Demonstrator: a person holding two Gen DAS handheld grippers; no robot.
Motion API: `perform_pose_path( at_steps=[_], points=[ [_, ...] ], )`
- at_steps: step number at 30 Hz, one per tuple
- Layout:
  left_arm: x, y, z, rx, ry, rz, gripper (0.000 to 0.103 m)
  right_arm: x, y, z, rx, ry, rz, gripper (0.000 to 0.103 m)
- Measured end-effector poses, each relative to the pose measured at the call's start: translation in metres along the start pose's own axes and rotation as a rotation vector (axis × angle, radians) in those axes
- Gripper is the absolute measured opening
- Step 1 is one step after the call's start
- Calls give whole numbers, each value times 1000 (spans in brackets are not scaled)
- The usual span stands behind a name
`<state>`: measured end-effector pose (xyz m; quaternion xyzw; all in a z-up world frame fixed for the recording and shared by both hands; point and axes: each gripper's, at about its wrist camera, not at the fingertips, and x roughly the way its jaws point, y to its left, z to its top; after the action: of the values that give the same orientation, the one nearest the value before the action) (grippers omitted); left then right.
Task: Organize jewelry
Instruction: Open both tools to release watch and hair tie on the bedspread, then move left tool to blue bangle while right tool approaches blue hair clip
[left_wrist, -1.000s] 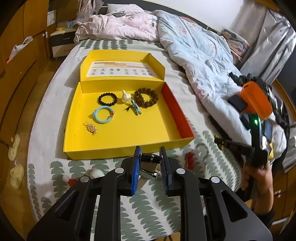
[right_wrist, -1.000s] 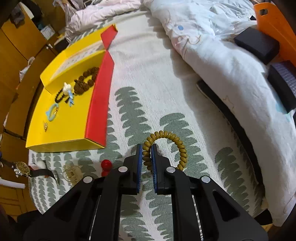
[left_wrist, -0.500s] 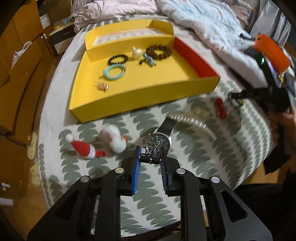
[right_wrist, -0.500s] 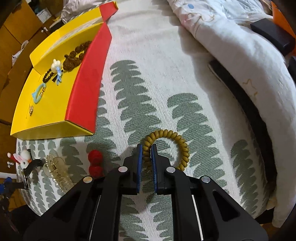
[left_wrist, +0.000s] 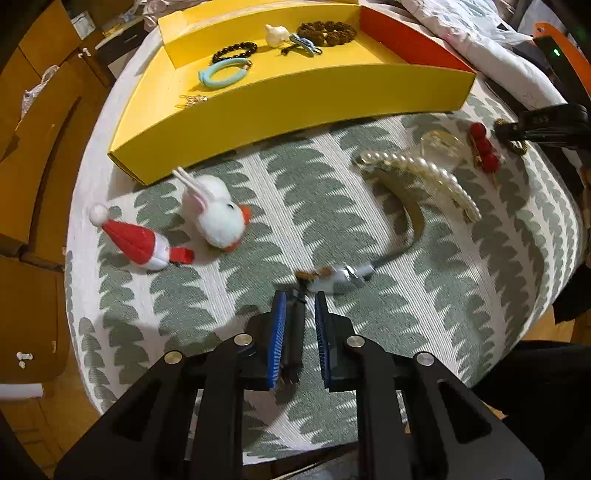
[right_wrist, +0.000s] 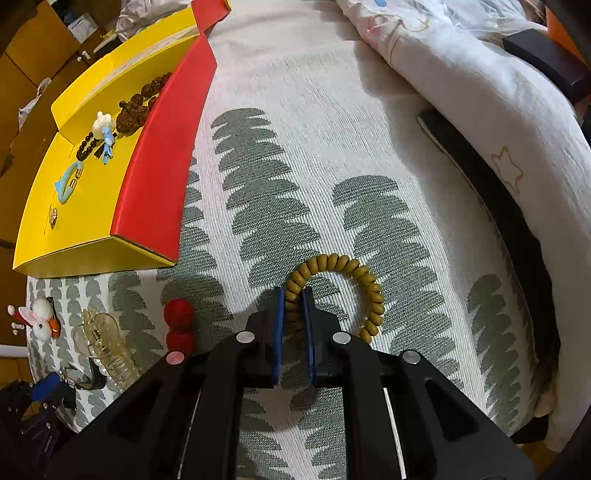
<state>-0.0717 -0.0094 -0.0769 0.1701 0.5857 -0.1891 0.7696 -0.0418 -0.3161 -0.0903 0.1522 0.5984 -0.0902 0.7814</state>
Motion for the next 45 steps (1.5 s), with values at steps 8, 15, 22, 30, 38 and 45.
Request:
perform_pose_path(
  at_steps=[8, 15, 22, 30, 38, 45],
  points=[
    [-14, 8, 11, -34, -51, -33, 37, -10, 3, 1, -4, -10, -29, 22],
    [-35, 6, 16, -44, -126, -66, 61, -36, 7, 3, 1, -56, -18, 59],
    [-44, 18, 31, -99, -161, -97, 67, -76, 21, 5, -18, -163, 47, 59],
    [-65, 35, 61, -149, -232, -128, 70, -94, 56, 18, -84, -254, 123, 59],
    [-62, 69, 101, -279, -246, -181, 70, -77, 88, 33, -156, -275, 164, 59],
    [-45, 90, 148, -320, -232, -177, 70, -57, 118, 61, -193, -249, 223, 59]
  ],
)
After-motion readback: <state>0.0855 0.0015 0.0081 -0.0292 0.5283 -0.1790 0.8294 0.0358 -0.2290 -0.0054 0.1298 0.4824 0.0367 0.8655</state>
